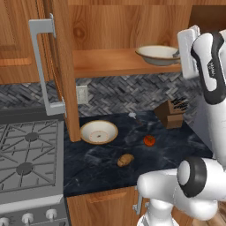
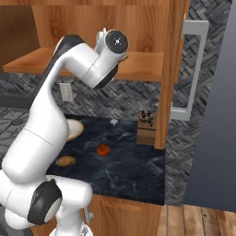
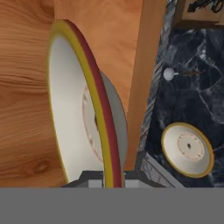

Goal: Pick both bowls and place them on the counter. Then place the tomato in one bowl and place the potato in the other bowl.

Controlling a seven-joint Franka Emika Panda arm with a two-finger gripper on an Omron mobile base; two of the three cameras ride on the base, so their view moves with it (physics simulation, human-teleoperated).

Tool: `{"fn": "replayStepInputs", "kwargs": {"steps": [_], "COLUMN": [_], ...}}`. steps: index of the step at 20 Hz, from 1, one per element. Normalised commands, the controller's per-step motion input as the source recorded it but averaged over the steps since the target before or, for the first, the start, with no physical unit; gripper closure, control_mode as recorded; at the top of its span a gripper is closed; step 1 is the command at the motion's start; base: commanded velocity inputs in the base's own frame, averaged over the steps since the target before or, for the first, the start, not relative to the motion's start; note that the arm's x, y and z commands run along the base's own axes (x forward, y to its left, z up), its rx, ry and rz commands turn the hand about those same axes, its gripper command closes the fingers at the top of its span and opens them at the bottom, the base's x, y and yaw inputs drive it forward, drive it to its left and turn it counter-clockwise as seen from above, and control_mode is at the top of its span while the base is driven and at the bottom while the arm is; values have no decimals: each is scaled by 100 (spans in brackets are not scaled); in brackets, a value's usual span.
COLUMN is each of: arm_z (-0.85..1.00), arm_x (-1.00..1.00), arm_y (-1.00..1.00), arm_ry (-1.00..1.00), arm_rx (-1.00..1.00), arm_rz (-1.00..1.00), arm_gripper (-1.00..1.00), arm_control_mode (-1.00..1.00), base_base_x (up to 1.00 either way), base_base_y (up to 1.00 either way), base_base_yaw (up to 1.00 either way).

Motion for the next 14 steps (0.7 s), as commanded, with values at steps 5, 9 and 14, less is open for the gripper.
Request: {"fn": "replayStepInputs", "kwargs": {"steps": [5, 9, 14], "arm_z": [0, 2, 1], "arm_x": [-67, -68, -74], "arm_y": [29, 23, 22], "arm_ry": [-7, -3, -4], "arm_rx": [0, 1, 1], "arm_rz": [9, 11, 13], "arm_gripper": [100, 100, 100], "arm_control_mode": [-100, -100, -100], "base_base_x": [0, 0, 0], "base_base_y": [0, 0, 0], "base_base_yaw": [0, 0, 0]}}
